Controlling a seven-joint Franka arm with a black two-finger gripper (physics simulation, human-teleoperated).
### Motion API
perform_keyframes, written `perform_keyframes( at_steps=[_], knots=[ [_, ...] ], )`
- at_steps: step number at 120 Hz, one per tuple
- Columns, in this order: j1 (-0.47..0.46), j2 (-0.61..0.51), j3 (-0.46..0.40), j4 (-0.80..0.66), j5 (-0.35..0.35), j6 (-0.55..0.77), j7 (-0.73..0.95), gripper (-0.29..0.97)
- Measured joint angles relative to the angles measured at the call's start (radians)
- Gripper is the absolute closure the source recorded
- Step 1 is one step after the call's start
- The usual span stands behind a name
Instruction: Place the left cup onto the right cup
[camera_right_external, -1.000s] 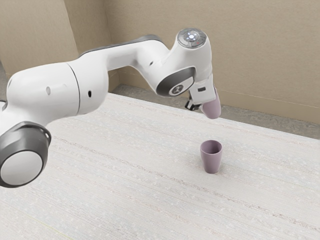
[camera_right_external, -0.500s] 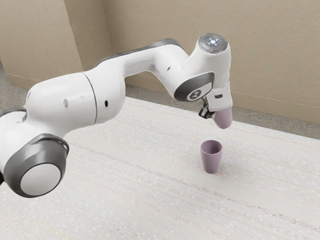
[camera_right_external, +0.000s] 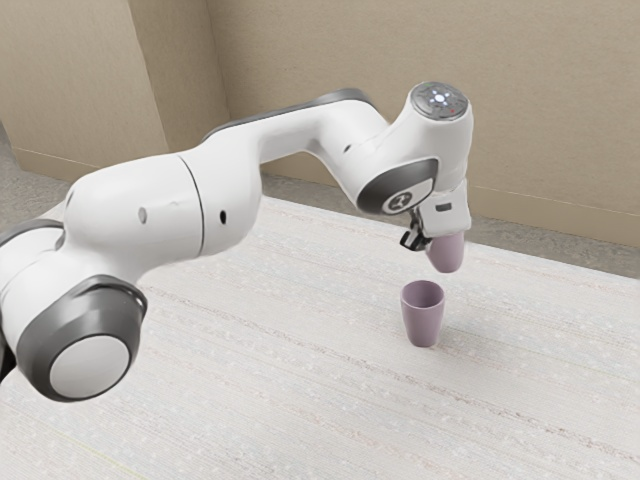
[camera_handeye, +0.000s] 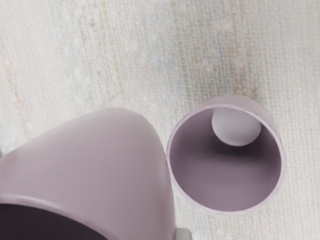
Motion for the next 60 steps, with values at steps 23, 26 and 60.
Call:
perform_keyframes(
  at_steps=[23,26,60],
  knots=[
    [-0.007,-0.009,-0.006,0.0,0.001,-0.046,0.005,0.79],
    [-0.008,-0.01,-0.008,0.003,0.003,-0.053,0.006,0.79],
    [-0.008,-0.013,-0.023,0.014,0.011,-0.097,0.016,0.79]
  ],
)
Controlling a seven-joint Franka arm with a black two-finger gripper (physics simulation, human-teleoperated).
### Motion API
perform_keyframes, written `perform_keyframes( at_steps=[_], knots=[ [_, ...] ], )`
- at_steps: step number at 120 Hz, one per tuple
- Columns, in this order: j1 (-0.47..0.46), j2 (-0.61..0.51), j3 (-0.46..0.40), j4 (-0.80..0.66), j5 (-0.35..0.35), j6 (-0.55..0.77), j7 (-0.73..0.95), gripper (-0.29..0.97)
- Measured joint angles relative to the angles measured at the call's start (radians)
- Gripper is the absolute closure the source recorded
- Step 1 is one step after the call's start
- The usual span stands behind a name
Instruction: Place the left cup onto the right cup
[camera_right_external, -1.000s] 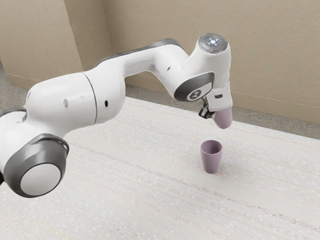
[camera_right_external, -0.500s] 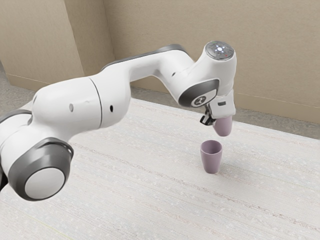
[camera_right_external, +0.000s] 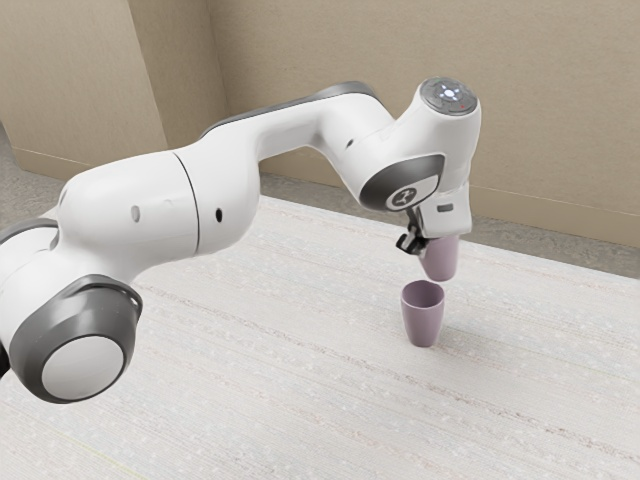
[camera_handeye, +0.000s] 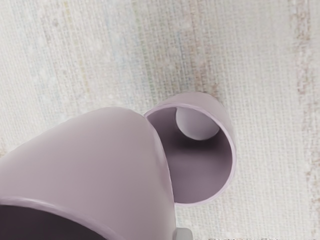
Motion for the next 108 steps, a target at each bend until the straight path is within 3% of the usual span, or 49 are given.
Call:
perform_keyframes(
  at_steps=[108],
  knots=[
    [0.007,0.009,0.002,-0.007,-0.02,-0.074,0.008,0.79]
  ],
)
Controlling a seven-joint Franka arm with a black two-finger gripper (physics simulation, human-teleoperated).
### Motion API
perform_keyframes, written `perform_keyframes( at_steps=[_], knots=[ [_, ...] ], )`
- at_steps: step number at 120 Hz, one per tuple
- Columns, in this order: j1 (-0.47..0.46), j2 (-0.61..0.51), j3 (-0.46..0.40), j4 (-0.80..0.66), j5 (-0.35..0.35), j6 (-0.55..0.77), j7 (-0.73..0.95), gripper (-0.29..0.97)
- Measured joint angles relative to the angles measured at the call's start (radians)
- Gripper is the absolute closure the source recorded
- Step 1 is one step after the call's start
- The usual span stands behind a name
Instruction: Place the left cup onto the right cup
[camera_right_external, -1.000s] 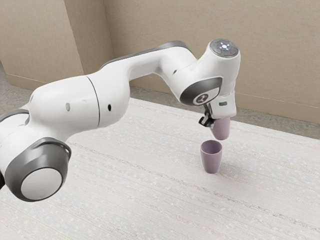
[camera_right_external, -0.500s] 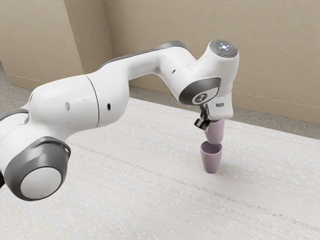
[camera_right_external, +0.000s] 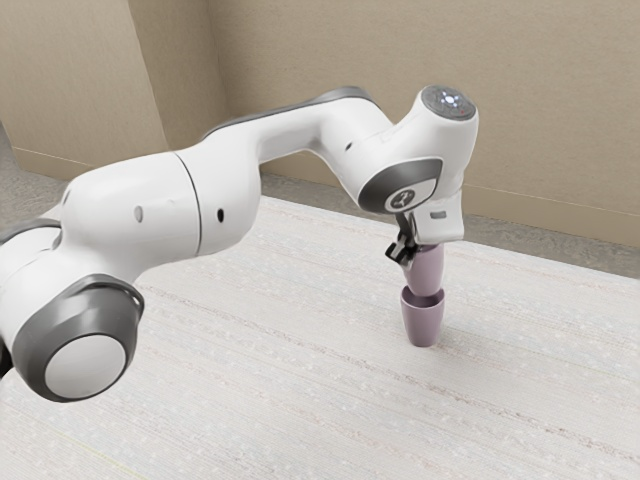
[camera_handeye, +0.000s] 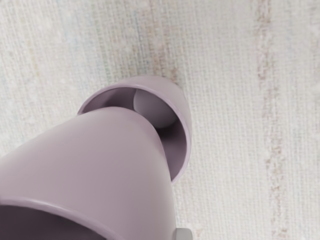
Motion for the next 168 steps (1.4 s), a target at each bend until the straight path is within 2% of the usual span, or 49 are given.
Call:
perform_keyframes(
  at_steps=[138,168],
  knots=[
    [0.023,0.085,-0.002,0.004,-0.024,0.035,0.005,0.78],
    [0.023,0.084,-0.003,0.005,-0.027,0.034,0.016,0.29]
  ],
)
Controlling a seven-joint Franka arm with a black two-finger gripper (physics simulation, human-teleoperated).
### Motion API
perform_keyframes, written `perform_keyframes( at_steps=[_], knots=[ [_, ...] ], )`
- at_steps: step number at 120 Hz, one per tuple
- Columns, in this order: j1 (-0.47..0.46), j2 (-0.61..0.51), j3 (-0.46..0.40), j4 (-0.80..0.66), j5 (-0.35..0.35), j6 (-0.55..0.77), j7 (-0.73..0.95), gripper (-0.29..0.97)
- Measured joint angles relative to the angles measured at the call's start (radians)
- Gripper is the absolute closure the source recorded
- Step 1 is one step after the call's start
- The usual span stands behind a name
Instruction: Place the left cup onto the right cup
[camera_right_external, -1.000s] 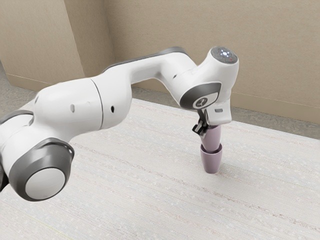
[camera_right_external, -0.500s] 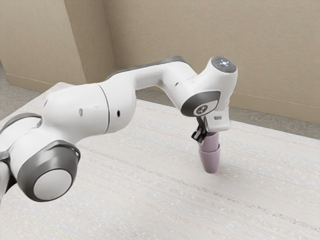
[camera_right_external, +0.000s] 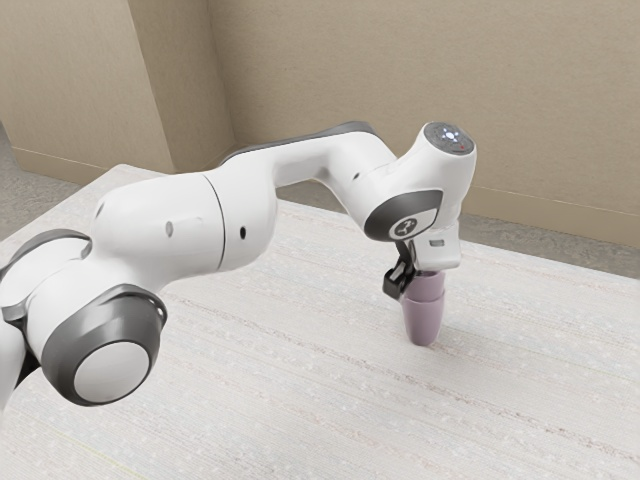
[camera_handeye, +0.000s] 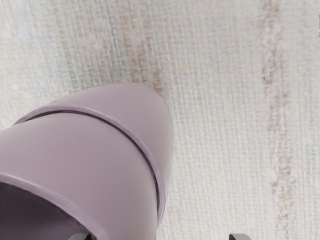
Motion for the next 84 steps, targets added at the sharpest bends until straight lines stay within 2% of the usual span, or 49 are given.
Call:
perform_keyframes(
  at_steps=[15,33,84],
  knots=[
    [0.0,-0.004,0.0,-0.001,0.0,-0.001,0.004,0.16],
    [0.0,-0.008,0.001,-0.002,-0.004,-0.003,0.008,0.08],
    [0.002,-0.01,0.005,-0.004,-0.016,-0.008,0.015,0.01]
  ],
)
